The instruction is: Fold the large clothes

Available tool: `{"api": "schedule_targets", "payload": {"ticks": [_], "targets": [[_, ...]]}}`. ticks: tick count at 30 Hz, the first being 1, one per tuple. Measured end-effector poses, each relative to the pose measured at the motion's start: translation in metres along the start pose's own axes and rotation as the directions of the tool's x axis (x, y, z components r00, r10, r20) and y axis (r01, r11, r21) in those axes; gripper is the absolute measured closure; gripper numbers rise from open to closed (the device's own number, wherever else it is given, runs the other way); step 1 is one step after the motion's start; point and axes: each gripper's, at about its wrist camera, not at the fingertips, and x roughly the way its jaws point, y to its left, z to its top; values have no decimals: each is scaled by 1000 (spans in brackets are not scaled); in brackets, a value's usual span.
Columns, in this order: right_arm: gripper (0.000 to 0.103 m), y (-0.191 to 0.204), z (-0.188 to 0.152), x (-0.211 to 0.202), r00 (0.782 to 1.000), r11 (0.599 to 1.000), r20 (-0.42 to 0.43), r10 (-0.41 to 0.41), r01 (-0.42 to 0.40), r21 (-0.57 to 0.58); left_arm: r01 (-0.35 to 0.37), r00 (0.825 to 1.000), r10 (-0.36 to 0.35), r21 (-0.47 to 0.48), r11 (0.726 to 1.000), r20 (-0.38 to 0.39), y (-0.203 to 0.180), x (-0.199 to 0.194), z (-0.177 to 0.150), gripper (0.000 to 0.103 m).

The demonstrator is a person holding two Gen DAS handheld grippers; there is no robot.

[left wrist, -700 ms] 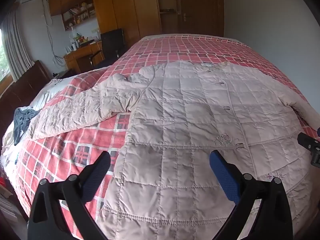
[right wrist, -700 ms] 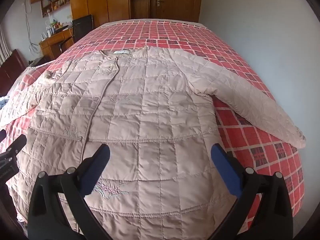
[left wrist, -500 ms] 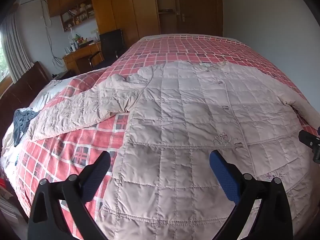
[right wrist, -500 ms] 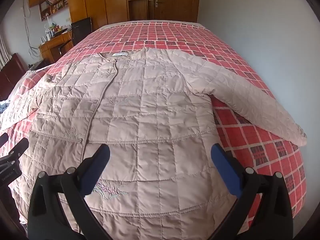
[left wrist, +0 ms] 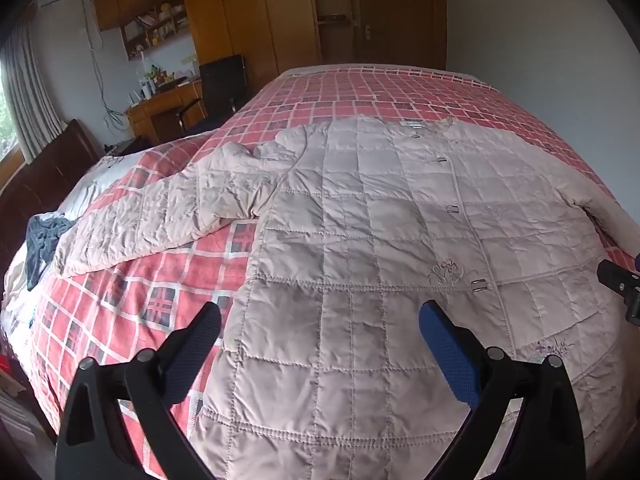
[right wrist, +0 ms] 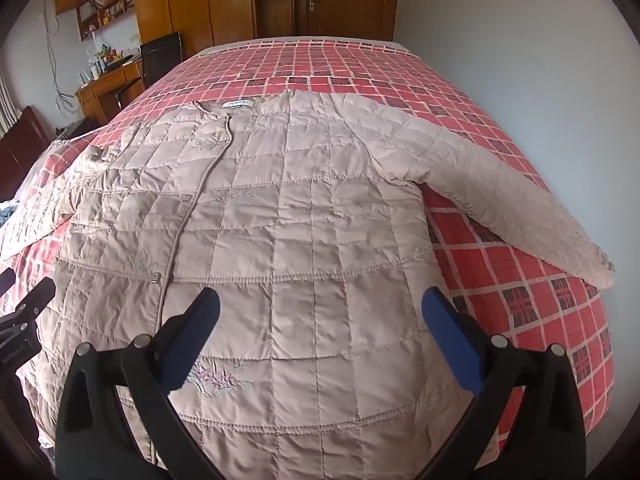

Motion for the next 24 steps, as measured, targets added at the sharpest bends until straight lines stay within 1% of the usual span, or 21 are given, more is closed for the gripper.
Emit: {"api": "schedule_targets", "payload": {"ticks": [24], "targets": [[3, -1, 0, 1, 1000, 1000, 5, -3, 3, 3, -3, 1000, 3, 3, 1000, 0, 0, 1, -1, 4]]}}
